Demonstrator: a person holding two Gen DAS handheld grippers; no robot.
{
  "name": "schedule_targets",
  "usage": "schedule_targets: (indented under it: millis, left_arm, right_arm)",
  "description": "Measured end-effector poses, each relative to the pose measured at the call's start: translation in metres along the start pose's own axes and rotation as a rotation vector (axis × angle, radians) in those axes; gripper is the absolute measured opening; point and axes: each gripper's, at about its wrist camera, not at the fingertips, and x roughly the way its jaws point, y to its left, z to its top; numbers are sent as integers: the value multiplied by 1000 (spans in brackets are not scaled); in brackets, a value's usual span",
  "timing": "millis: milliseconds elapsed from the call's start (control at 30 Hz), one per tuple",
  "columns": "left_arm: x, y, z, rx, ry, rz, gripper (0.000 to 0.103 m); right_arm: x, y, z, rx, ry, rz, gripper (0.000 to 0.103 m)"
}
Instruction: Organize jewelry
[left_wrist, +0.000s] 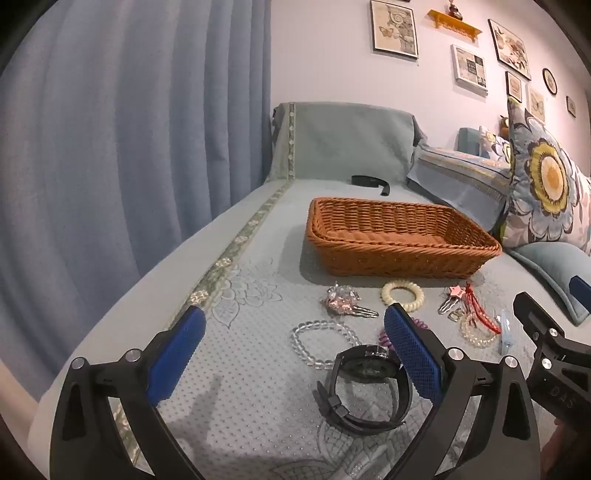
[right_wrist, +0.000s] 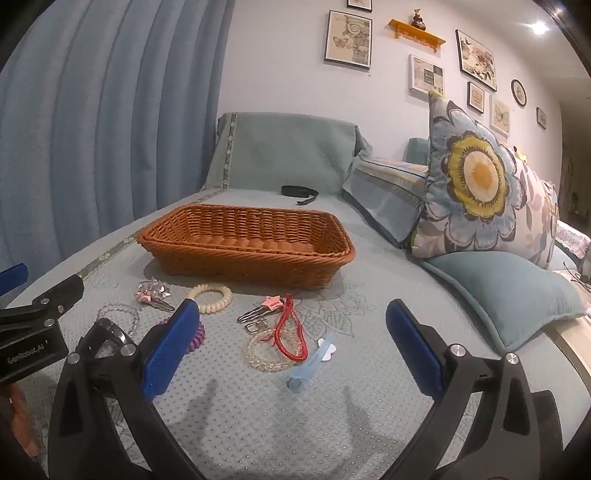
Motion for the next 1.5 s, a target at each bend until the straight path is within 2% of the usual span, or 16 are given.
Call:
schedule_targets:
  millis: [1500]
  left_arm:
    - [-2, -6, -3, 10, -10, 14, 95]
  right_arm:
    - [-2, 2, 0, 1, -8, 15, 96]
